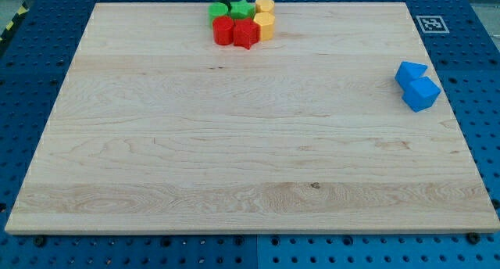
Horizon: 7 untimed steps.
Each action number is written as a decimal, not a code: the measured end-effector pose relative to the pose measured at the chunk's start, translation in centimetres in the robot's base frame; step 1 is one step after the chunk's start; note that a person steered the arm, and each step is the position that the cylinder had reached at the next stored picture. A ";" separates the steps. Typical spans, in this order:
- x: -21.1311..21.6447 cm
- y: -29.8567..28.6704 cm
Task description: Slide red star closer to blue cube
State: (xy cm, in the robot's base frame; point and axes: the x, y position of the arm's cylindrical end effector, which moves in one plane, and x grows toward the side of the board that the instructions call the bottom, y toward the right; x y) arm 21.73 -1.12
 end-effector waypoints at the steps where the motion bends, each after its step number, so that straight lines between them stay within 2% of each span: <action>1: 7.7 3.3; 2: 9.8 1.9; 4: 8.0 -12.5; 5: 9.5 -10.6; 6: 10.6 -1.0; 7: 14.5 4.9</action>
State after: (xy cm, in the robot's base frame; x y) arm 36.27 3.78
